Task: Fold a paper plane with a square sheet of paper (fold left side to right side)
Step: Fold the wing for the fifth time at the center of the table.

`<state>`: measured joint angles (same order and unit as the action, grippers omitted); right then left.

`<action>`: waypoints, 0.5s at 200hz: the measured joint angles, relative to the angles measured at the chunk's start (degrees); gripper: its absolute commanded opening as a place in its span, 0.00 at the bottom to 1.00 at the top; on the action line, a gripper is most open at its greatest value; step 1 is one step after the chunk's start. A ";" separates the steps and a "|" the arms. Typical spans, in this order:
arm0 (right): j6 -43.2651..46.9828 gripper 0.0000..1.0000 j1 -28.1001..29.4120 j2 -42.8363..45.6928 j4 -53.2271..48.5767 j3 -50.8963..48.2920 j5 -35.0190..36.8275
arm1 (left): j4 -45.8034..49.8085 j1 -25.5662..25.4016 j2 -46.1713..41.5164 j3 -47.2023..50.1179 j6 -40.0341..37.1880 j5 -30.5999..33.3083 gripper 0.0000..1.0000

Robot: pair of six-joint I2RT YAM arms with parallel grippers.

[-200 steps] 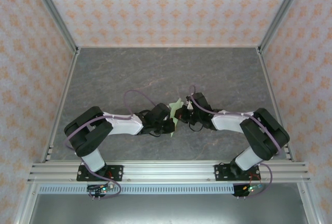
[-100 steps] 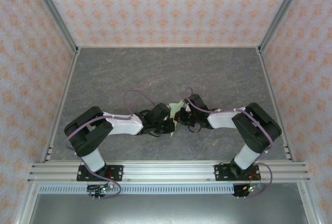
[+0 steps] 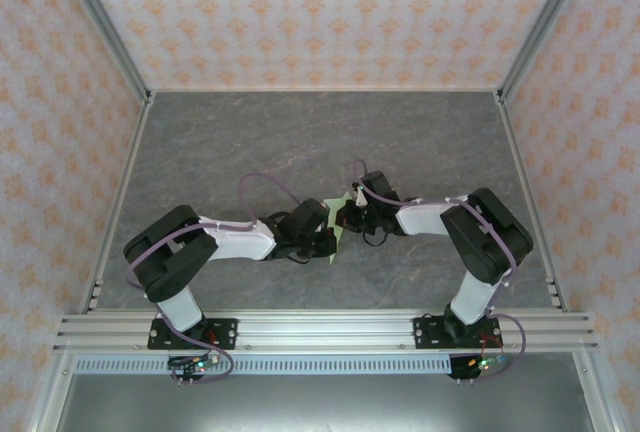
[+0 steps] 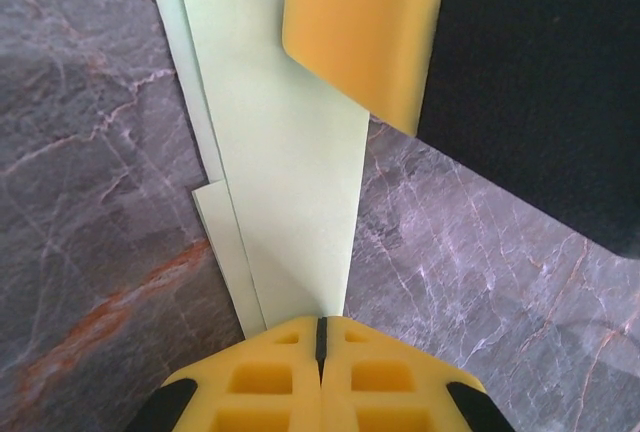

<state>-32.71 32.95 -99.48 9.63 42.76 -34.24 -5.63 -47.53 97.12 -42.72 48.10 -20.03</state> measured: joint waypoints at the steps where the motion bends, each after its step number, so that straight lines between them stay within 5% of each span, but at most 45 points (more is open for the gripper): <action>1: 0.04 0.03 0.00 -0.04 -0.04 0.04 -0.11 | 0.00 0.00 0.00 0.00 0.02 0.00 0.06; 100: 5.79 0.03 -3.93 -4.55 -8.31 9.29 1.07 | -0.26 0.00 0.15 0.00 0.02 0.42 0.05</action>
<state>-26.92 29.02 -104.03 1.32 52.05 -33.17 -5.89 -47.53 97.27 -42.72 48.12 -19.62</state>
